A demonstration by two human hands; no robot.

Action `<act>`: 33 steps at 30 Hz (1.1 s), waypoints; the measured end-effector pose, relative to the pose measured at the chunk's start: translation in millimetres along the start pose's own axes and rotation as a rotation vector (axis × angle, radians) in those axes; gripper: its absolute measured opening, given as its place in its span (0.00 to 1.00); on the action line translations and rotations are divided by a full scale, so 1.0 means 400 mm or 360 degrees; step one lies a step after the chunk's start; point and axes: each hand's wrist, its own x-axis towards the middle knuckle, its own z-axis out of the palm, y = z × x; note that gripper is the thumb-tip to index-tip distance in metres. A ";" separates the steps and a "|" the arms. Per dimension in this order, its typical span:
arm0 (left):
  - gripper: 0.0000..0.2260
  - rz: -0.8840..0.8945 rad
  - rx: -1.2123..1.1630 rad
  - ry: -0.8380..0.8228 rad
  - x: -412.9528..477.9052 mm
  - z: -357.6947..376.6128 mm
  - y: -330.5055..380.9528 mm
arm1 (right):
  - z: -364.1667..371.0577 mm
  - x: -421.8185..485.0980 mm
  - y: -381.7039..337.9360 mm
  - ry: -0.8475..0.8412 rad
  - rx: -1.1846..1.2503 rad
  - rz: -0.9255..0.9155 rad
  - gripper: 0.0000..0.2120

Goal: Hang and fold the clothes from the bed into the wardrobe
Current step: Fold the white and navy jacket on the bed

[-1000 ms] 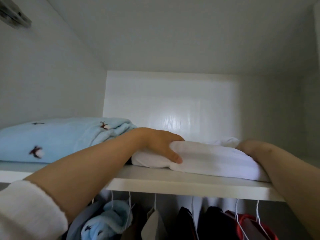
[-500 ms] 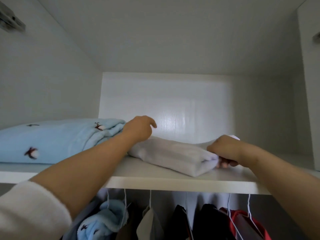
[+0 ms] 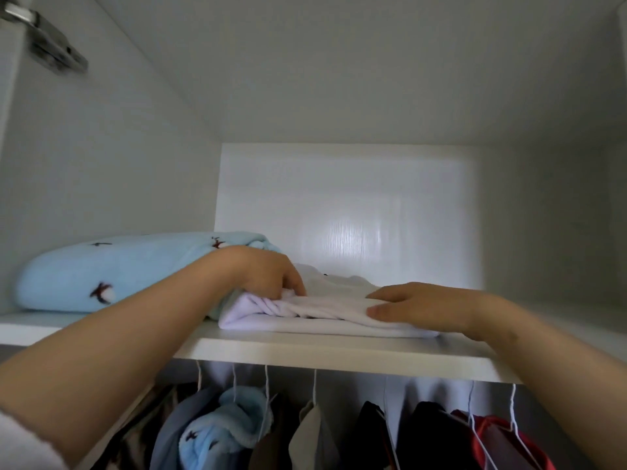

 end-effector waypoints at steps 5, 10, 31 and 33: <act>0.15 0.0005 -0.0267 0.0395 -0.005 0.063 0.016 | 0.014 0.008 -0.016 0.0118 0.0030 -0.0106 0.20; 0.23 -0.0054 -0.0182 0.0146 -0.005 0.095 0.010 | 0.039 0.004 -0.011 0.0208 -0.0167 -0.0116 0.22; 0.24 0.0254 -0.0267 0.1360 -0.137 0.235 0.060 | 0.216 -0.121 -0.091 0.1446 -0.0434 0.0358 0.14; 0.25 0.0366 -0.0274 0.1436 -0.163 0.271 0.088 | 0.262 -0.160 -0.098 0.1529 -0.0396 0.0336 0.14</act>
